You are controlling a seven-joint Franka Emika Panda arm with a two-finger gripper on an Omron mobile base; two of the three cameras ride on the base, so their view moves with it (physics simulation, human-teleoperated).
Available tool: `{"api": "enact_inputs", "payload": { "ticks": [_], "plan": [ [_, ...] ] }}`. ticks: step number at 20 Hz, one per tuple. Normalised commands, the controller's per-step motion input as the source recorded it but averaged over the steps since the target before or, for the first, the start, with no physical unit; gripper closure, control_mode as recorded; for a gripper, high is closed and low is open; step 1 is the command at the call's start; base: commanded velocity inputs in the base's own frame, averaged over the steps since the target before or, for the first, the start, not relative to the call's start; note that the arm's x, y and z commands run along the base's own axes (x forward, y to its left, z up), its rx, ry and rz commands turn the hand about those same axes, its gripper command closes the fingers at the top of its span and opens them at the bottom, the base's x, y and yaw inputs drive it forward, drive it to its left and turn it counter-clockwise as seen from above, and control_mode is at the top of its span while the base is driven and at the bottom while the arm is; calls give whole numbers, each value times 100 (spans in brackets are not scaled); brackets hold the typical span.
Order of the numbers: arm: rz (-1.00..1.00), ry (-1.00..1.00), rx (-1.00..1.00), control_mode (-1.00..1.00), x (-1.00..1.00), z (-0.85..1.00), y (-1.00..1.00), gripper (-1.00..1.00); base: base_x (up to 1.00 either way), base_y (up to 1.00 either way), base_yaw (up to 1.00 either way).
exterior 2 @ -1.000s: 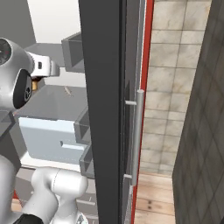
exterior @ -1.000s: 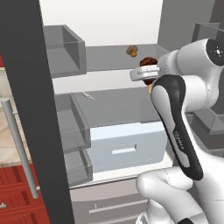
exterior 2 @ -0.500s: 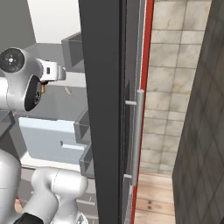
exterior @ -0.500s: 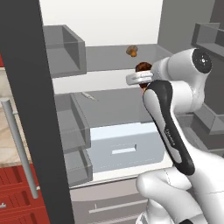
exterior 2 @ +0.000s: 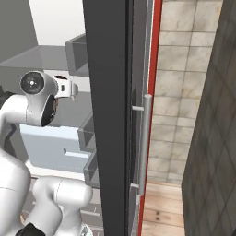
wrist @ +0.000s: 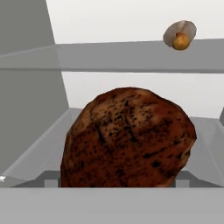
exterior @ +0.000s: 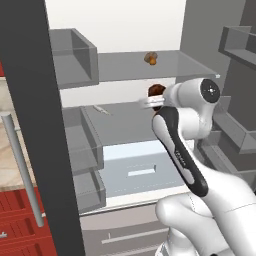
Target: Transport the steak and avocado to the fridge. Place the steak on the rack containing meat and place the avocado on the rack containing the vegetable, ensuring meats and vegetables are on different racks.
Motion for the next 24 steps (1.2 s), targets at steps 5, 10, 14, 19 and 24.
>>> {"api": "enact_inputs", "payload": {
  "ticks": [5,10,14,19,24],
  "plan": [
    [0,19,0,-100,40,-19,0,100,0,0,0],
    [0,19,0,-100,36,-26,0,100,0,0,0],
    [0,9,0,-100,21,-43,0,100,0,0,0],
    [0,2,-1,-100,30,-55,0,100,0,0,0],
    [0,5,0,-100,46,-49,0,100,0,0,0]
  ]
}}
